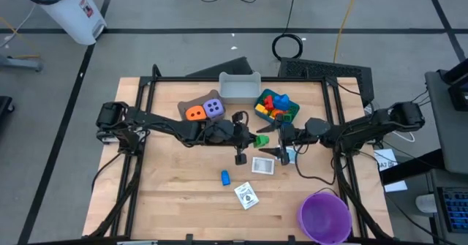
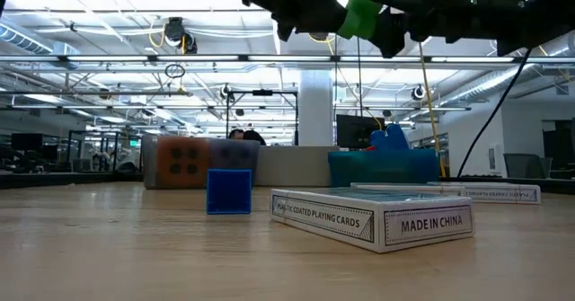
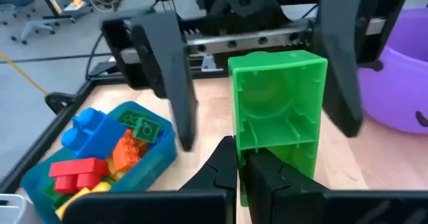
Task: Pick & Place Toys
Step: Put the green 2 studs game piece into the blue bin
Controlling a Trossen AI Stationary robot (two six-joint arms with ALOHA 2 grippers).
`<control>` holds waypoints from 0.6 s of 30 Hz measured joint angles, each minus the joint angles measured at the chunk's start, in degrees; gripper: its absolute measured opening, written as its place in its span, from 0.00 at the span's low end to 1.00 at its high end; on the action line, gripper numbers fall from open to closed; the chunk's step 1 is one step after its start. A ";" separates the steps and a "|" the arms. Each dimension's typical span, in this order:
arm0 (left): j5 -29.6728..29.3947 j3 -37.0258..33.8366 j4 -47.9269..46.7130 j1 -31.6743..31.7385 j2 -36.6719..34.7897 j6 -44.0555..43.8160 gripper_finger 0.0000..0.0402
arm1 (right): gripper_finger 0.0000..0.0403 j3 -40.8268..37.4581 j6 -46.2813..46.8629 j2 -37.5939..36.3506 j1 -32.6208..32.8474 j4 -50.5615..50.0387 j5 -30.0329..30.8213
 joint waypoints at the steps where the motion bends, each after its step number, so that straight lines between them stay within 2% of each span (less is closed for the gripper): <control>1: 0.12 0.00 -0.14 0.00 -0.01 -0.49 0.03 | 0.75 0.00 0.01 0.24 0.00 0.44 0.02; 9: 0.11 0.00 0.12 -0.21 0.01 -1.05 0.07 | 0.62 0.00 0.02 0.92 0.02 1.80 -1.04; 13: 0.24 0.00 0.28 -0.21 0.01 -1.16 0.07 | 0.50 0.00 0.03 0.94 0.02 2.63 -3.93; 18: 0.49 0.00 0.20 -0.24 0.01 -1.44 0.07 | 0.33 0.00 0.02 0.91 0.00 2.77 -4.10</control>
